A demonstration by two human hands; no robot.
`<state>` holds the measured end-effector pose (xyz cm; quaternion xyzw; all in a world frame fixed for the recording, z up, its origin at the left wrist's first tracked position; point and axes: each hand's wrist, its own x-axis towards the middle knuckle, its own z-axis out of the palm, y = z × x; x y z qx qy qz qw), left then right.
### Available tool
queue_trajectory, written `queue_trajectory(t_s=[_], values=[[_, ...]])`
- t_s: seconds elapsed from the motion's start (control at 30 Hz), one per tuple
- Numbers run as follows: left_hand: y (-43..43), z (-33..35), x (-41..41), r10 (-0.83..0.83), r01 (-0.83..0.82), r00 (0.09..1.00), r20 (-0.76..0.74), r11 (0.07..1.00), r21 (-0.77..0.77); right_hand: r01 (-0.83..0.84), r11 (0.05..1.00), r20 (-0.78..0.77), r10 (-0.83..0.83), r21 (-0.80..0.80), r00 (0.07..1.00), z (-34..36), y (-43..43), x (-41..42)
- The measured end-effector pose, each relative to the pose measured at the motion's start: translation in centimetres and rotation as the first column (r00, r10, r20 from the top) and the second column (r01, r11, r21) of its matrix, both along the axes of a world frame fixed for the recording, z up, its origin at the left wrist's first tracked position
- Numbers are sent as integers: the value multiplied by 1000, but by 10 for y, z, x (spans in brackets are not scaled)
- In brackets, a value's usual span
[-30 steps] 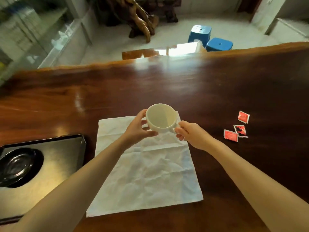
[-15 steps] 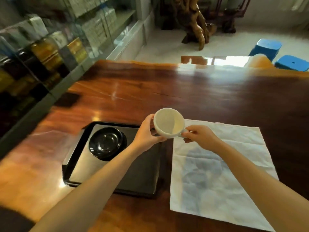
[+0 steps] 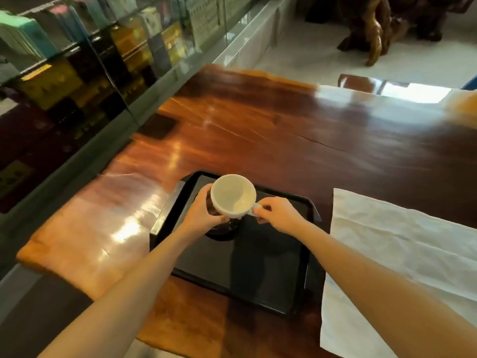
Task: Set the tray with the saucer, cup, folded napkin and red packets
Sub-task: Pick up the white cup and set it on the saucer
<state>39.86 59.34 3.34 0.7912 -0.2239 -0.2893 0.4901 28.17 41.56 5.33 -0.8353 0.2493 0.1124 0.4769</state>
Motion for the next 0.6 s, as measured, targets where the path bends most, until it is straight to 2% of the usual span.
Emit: queue_trajectory(t_s=[0.27, 0.6], values=[[22, -41, 26, 65, -63, 997, -38, 997, 48, -24, 999, -48, 22, -37, 999, -39, 29, 37], [19, -55, 34, 44, -42, 998, -52, 998, 49, -64, 994, -66, 59, -88, 996, -54, 29, 41]])
